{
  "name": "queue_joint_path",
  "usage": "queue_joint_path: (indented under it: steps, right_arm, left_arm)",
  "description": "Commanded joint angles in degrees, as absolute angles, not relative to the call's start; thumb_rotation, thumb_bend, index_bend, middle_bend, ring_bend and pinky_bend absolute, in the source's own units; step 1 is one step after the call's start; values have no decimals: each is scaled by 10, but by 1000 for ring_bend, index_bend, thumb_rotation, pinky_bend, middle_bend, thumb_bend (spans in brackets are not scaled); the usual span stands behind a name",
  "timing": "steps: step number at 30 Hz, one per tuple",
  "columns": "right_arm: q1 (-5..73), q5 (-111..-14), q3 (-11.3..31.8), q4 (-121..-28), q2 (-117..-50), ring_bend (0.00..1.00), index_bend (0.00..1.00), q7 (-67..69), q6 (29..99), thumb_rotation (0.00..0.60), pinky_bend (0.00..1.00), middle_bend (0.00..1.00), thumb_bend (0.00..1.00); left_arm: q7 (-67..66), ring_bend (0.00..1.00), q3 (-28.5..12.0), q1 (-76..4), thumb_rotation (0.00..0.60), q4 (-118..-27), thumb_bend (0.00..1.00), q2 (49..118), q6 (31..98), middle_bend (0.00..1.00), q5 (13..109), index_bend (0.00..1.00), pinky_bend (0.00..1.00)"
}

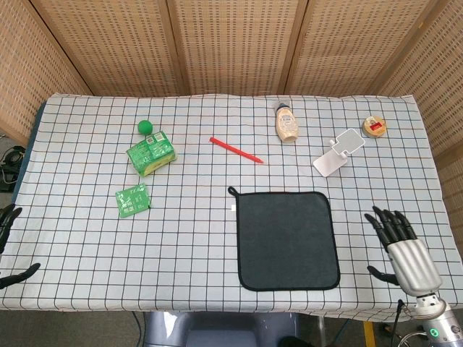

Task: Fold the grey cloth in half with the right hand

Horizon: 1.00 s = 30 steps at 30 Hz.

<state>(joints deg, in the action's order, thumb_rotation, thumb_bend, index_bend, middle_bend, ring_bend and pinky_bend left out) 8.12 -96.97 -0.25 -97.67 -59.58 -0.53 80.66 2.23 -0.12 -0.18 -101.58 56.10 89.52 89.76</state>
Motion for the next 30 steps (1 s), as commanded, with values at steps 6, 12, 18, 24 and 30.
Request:
queue_joint_path:
  steps: [6, 12, 18, 24, 30]
  right_arm:
    - [180, -1048, -50, -979, -628, 0, 426, 8, 647, 600, 0, 0, 79]
    - [206, -1046, -43, -955, -692, 0, 466, -23, 614, 600, 0, 0, 296]
    - [223, -1032, -43, -948, -726, 0, 468, -56, 580, 600, 0, 0, 393]
    - [235, -1018, -47, -941, -752, 0, 478, -78, 557, 600, 0, 0, 418]
    - [237, -1007, -50, -916, -777, 0, 491, -96, 555, 600, 0, 0, 429]
  left_arm:
    - [17, 0, -7, -15, 600, -1014, 0, 565, 867, 0, 873, 0, 0]
    - [12, 0, -9, -21, 600, -1012, 0, 569, 852, 0, 862, 0, 0]
    - [15, 0, -11, -24, 600, -1011, 0, 568, 846, 0, 855, 0, 0]
    - [21, 0, -11, -23, 600, -1010, 0, 567, 849, 0, 854, 0, 0]
    - [25, 0, -11, -24, 600, -1008, 0, 566, 846, 0, 852, 0, 0]
